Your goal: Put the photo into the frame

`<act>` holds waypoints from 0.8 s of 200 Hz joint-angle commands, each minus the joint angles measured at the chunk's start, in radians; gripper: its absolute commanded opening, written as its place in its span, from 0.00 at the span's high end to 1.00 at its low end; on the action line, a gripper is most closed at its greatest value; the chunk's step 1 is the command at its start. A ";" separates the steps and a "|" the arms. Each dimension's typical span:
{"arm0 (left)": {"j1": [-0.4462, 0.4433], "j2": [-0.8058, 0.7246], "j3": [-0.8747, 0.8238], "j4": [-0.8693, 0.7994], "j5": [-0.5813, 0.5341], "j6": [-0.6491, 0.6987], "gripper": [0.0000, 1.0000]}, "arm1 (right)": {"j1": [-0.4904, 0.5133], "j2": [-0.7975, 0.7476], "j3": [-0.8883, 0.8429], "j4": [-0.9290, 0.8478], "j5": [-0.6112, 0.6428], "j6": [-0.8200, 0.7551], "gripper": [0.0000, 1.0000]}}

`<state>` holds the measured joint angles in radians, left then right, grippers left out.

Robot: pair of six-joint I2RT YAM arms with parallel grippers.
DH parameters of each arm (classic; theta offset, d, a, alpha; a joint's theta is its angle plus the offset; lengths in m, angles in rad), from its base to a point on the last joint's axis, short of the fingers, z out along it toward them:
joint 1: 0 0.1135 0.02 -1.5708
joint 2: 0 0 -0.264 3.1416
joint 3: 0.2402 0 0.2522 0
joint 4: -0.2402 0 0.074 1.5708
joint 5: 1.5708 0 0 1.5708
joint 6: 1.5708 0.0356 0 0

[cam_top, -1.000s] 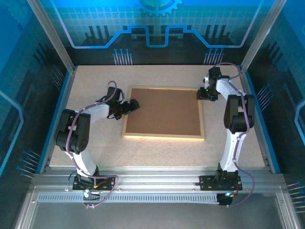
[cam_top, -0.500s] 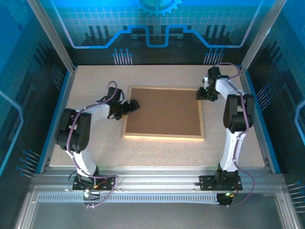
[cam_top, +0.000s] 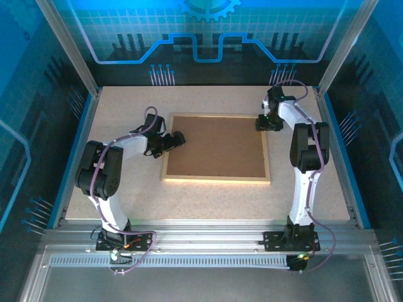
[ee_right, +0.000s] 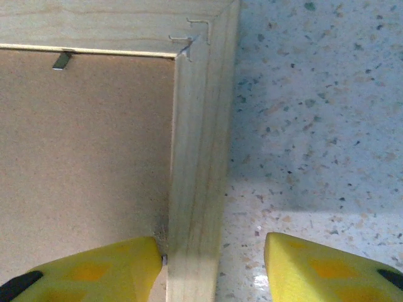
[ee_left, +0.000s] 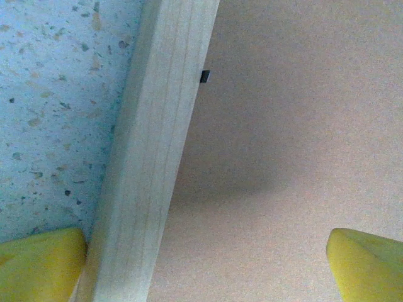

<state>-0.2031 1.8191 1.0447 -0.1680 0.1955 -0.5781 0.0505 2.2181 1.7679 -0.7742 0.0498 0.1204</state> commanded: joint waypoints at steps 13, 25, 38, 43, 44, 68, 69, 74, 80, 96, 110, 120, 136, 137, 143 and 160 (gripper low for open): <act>-0.053 0.068 0.024 0.060 0.118 -0.019 0.01 | 0.059 0.081 0.002 -0.058 -0.064 -0.021 0.47; -0.055 0.072 0.027 0.063 0.122 -0.019 0.01 | 0.060 0.083 0.003 -0.059 -0.064 -0.021 0.47; -0.056 0.074 0.029 0.065 0.124 -0.020 0.01 | 0.058 0.084 0.004 -0.059 -0.064 -0.020 0.47; -0.056 0.074 0.029 0.067 0.124 -0.020 0.01 | 0.060 0.084 0.003 -0.059 -0.064 -0.020 0.47; -0.056 0.075 0.029 0.066 0.124 -0.020 0.01 | 0.061 0.083 0.003 -0.059 -0.064 -0.020 0.47; -0.058 0.076 0.026 0.068 0.125 -0.020 0.01 | 0.057 0.086 0.003 -0.062 -0.085 -0.020 0.47; -0.058 0.076 0.026 0.068 0.125 -0.020 0.01 | 0.056 0.085 0.004 -0.062 -0.088 -0.020 0.47; -0.058 0.074 0.025 0.068 0.125 -0.020 0.01 | 0.053 0.085 0.004 -0.062 -0.098 -0.021 0.47; -0.058 0.074 0.022 0.068 0.125 -0.020 0.01 | 0.048 0.085 0.002 -0.061 -0.124 -0.021 0.47; -0.058 0.071 0.017 0.068 0.124 -0.019 0.01 | 0.019 0.088 -0.008 -0.044 -0.247 -0.005 0.47; -0.058 0.067 0.013 0.068 0.123 -0.017 0.01 | -0.018 0.085 -0.029 -0.012 -0.332 0.020 0.47; -0.058 0.066 0.012 0.067 0.122 -0.016 0.01 | -0.038 0.083 -0.047 0.008 -0.380 0.034 0.48; -0.058 0.065 0.014 0.066 0.123 -0.016 0.01 | -0.056 0.081 -0.064 0.026 -0.420 0.045 0.48; -0.058 0.065 0.014 0.065 0.123 -0.016 0.01 | -0.057 0.080 -0.064 0.026 -0.420 0.045 0.48; -0.058 0.065 0.015 0.065 0.122 -0.016 0.01 | -0.060 0.079 -0.062 0.025 -0.419 0.043 0.48; -0.057 0.063 0.021 0.057 0.121 -0.012 0.01 | -0.057 0.060 -0.060 0.020 -0.405 0.029 0.48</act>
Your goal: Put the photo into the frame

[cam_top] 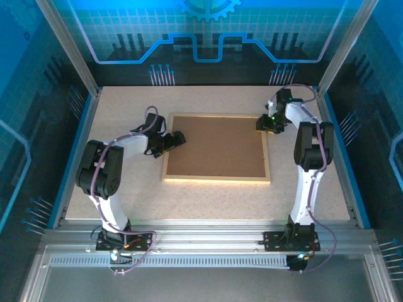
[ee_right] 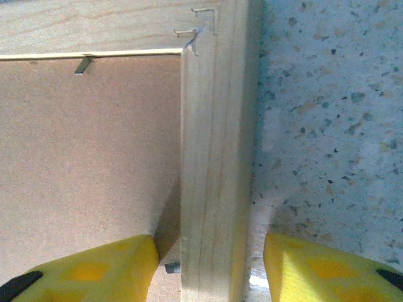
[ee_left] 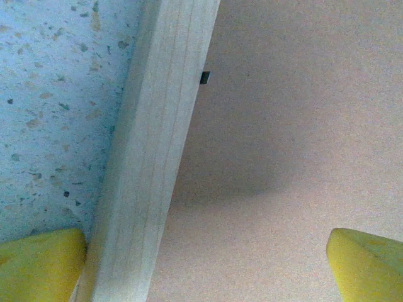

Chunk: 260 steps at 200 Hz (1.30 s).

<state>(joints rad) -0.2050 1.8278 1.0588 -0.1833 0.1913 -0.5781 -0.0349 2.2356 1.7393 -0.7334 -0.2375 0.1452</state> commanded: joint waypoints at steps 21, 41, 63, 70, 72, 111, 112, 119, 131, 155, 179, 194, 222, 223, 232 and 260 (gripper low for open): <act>-0.056 0.049 0.010 0.064 0.114 -0.007 0.01 | 0.028 -0.014 -0.030 -0.030 -0.086 0.003 0.47; -0.054 0.040 0.012 0.060 0.097 -0.002 0.01 | 0.027 -0.082 -0.033 -0.044 -0.030 0.005 0.46; -0.054 0.033 0.012 0.060 0.085 -0.001 0.01 | 0.027 -0.164 -0.070 -0.049 0.060 0.013 0.44; -0.054 0.033 0.010 0.060 0.083 0.000 0.01 | 0.027 -0.187 -0.090 -0.050 0.090 0.016 0.43; -0.053 0.032 0.012 0.060 0.083 0.000 0.01 | 0.028 -0.193 -0.096 -0.050 0.098 0.017 0.43; -0.051 0.032 0.010 0.062 0.077 -0.001 0.01 | 0.028 -0.294 -0.224 -0.038 0.231 0.052 0.40; -0.051 0.032 0.010 0.061 0.075 -0.002 0.01 | 0.028 -0.294 -0.228 -0.037 0.232 0.053 0.40; -0.051 0.031 0.010 0.062 0.075 -0.003 0.01 | 0.027 -0.310 -0.254 -0.030 0.242 0.056 0.40; -0.051 0.032 0.008 0.064 0.075 -0.006 0.01 | 0.027 -0.331 -0.300 -0.019 0.254 0.063 0.39; -0.051 0.027 0.002 0.069 0.075 -0.010 0.01 | 0.032 -0.379 -0.391 0.001 0.254 0.077 0.39; -0.051 0.024 0.001 0.064 0.069 -0.005 0.01 | 0.048 -0.439 -0.478 0.013 0.275 0.092 0.39; -0.051 0.024 0.003 0.062 0.065 -0.005 0.01 | 0.062 -0.471 -0.526 0.022 0.284 0.110 0.39; -0.051 0.027 0.008 0.060 0.064 -0.006 0.01 | 0.080 -0.494 -0.574 0.017 0.292 0.116 0.39; -0.051 0.027 0.008 0.060 0.064 -0.005 0.01 | 0.081 -0.493 -0.575 0.016 0.294 0.116 0.39; -0.051 0.027 0.009 0.058 0.066 -0.006 0.01 | 0.081 -0.489 -0.579 0.010 0.300 0.111 0.39; -0.051 0.024 0.010 0.052 0.066 -0.005 0.01 | 0.087 -0.504 -0.593 0.017 0.321 0.118 0.39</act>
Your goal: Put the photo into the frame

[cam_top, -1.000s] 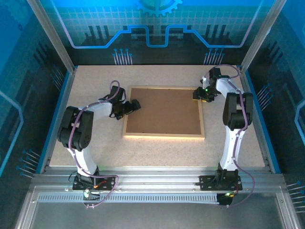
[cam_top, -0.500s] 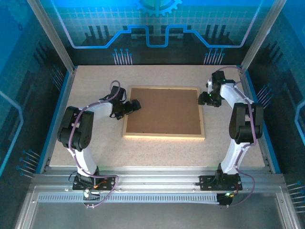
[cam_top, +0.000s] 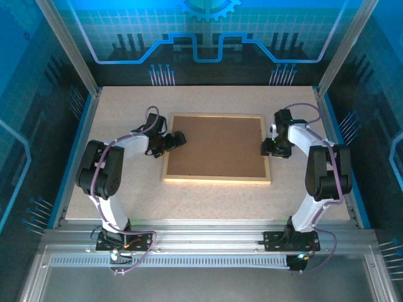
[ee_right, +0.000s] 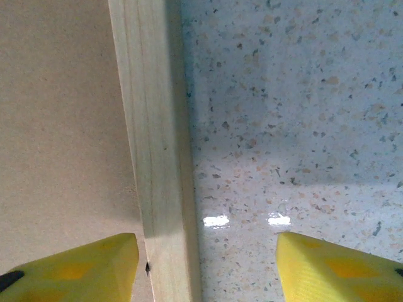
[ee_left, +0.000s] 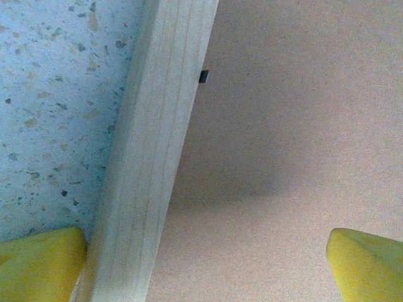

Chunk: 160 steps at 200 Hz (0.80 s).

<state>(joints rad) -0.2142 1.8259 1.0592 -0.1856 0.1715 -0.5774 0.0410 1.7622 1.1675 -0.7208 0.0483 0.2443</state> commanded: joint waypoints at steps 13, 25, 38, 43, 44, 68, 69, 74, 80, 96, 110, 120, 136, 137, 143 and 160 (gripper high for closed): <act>-0.042 0.021 0.010 0.053 0.086 -0.006 0.01 | 0.013 -0.039 -0.023 -0.003 0.053 0.020 0.39; -0.042 0.019 0.010 0.053 0.085 -0.006 0.01 | 0.018 -0.040 -0.026 -0.012 0.053 0.018 0.39; -0.042 0.018 0.011 0.052 0.083 -0.004 0.01 | 0.027 -0.042 -0.034 -0.019 0.059 0.017 0.39; -0.042 0.018 0.012 0.051 0.084 -0.005 0.01 | 0.031 -0.045 -0.038 -0.017 0.062 0.017 0.39; -0.042 0.018 0.012 0.052 0.083 -0.004 0.01 | 0.031 -0.044 -0.039 -0.016 0.063 0.018 0.39; -0.042 0.023 0.018 0.051 0.086 -0.004 0.01 | 0.033 -0.045 -0.049 -0.006 0.058 0.021 0.39; -0.042 0.023 0.018 0.052 0.087 -0.004 0.01 | 0.034 -0.044 -0.049 -0.006 0.058 0.021 0.39; -0.042 0.024 0.019 0.052 0.089 -0.006 0.01 | 0.034 -0.043 -0.047 -0.005 0.054 0.022 0.39; -0.042 0.024 0.019 0.052 0.091 -0.006 0.01 | 0.035 -0.041 -0.048 -0.002 0.053 0.023 0.39; -0.042 0.021 0.015 0.053 0.092 -0.006 0.01 | 0.036 -0.037 -0.046 0.000 0.053 0.024 0.39; -0.042 0.017 0.010 0.057 0.092 -0.007 0.01 | 0.036 -0.031 -0.049 0.003 0.041 0.024 0.39; -0.042 0.017 0.006 0.060 0.092 -0.009 0.01 | 0.036 -0.026 -0.053 0.003 0.038 0.025 0.39; -0.042 0.017 -0.001 0.068 0.097 -0.014 0.01 | 0.040 -0.023 -0.061 0.007 0.030 0.029 0.39; -0.042 0.017 -0.001 0.069 0.097 -0.014 0.01 | 0.039 -0.022 -0.060 0.007 0.030 0.029 0.39; -0.042 0.017 -0.002 0.072 0.099 -0.016 0.01 | 0.042 -0.020 -0.064 0.010 0.029 0.030 0.39; -0.042 0.016 -0.006 0.075 0.103 -0.018 0.01 | 0.046 -0.014 -0.074 0.017 0.024 0.033 0.39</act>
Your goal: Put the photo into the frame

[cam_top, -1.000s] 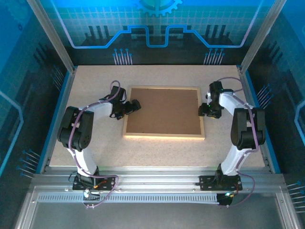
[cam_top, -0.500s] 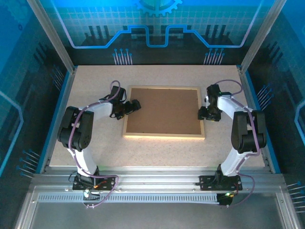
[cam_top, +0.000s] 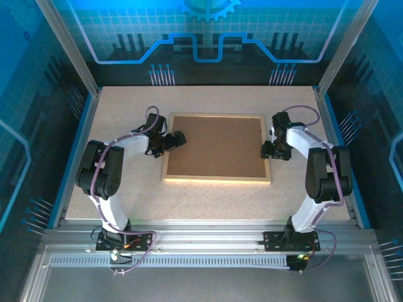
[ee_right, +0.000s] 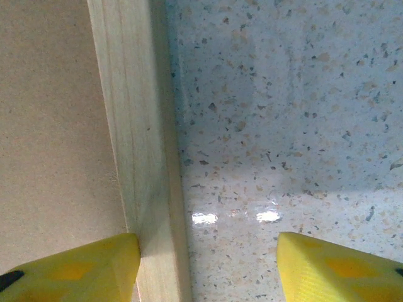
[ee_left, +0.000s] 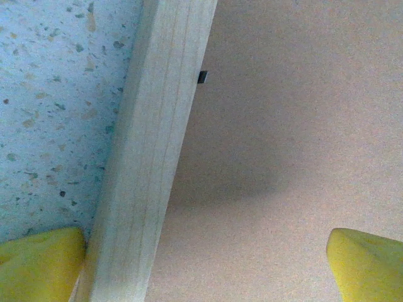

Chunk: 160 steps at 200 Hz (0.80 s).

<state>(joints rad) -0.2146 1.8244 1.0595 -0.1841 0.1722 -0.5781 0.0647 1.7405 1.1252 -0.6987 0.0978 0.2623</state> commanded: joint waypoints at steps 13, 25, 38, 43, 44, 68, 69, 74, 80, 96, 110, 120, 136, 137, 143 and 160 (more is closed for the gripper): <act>-0.042 0.018 -0.006 0.076 0.105 -0.019 0.01 | 0.025 0.016 -0.038 -0.002 -0.030 0.017 0.39; -0.042 0.018 -0.006 0.079 0.108 -0.020 0.01 | 0.027 0.025 -0.042 0.004 -0.036 0.018 0.39; -0.042 0.016 -0.006 0.080 0.110 -0.020 0.01 | 0.030 0.035 -0.045 0.011 -0.046 0.020 0.39; -0.042 0.016 -0.007 0.081 0.110 -0.020 0.01 | 0.030 0.039 -0.046 0.013 -0.049 0.020 0.39; -0.042 0.016 -0.007 0.081 0.110 -0.020 0.01 | 0.030 0.039 -0.045 0.013 -0.051 0.021 0.39; -0.042 0.010 -0.016 0.082 0.107 -0.020 0.01 | 0.038 0.056 -0.053 0.023 -0.057 0.026 0.39; -0.042 0.009 -0.016 0.082 0.107 -0.020 0.01 | 0.037 0.057 -0.054 0.024 -0.057 0.025 0.39; -0.042 0.007 -0.018 0.083 0.107 -0.021 0.01 | 0.038 0.062 -0.056 0.029 -0.060 0.026 0.39; -0.042 0.007 -0.019 0.083 0.106 -0.020 0.01 | 0.039 0.067 -0.060 0.033 -0.066 0.029 0.39; -0.042 0.006 -0.023 0.084 0.107 -0.021 0.01 | 0.039 0.077 -0.068 0.045 -0.083 0.034 0.39; -0.042 0.005 -0.024 0.086 0.107 -0.023 0.01 | 0.041 0.079 -0.075 0.054 -0.093 0.040 0.39; -0.041 0.007 -0.023 0.086 0.109 -0.025 0.01 | 0.041 0.077 -0.076 0.060 -0.101 0.042 0.39; -0.042 0.011 -0.020 0.089 0.110 -0.025 0.01 | 0.043 0.078 -0.075 0.059 -0.107 0.046 0.39; -0.042 0.011 -0.019 0.089 0.110 -0.025 0.01 | 0.043 0.079 -0.075 0.059 -0.108 0.046 0.39; -0.042 0.013 -0.018 0.091 0.112 -0.025 0.01 | 0.044 0.078 -0.075 0.060 -0.116 0.045 0.39; -0.042 0.015 -0.017 0.096 0.114 -0.028 0.01 | 0.050 0.081 -0.075 0.061 -0.136 0.054 0.39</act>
<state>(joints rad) -0.2146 1.8225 1.0576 -0.1791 0.1726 -0.5861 0.0677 1.7504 1.1049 -0.6598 0.0566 0.2909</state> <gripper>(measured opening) 0.989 0.614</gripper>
